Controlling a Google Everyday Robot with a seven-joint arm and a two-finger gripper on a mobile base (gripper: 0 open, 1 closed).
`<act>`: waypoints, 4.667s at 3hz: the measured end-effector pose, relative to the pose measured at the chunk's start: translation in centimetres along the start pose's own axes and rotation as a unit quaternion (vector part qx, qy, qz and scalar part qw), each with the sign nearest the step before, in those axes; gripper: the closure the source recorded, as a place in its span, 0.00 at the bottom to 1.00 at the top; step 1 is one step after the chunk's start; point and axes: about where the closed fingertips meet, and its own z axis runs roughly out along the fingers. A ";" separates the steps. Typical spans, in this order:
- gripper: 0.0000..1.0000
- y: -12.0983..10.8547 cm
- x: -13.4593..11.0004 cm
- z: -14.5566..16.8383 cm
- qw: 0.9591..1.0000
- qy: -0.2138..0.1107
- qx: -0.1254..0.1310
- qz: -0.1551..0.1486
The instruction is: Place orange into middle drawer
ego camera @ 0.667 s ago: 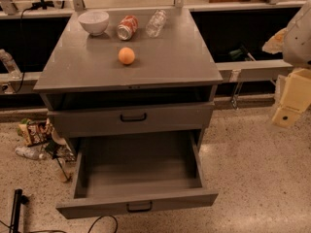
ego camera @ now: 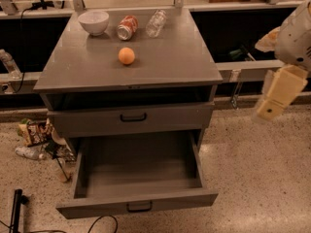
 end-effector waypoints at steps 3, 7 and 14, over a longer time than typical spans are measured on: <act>0.00 -10.7 -11.1 6.9 0.929 -0.362 0.029 0.071; 0.00 -15.9 -21.8 15.9 0.904 -0.427 0.013 0.039; 0.18 -15.8 -30.5 29.3 0.908 -0.410 -0.060 0.054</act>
Offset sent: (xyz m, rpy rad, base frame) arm 0.1701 0.0895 -0.0026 0.9546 -0.3256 -0.0249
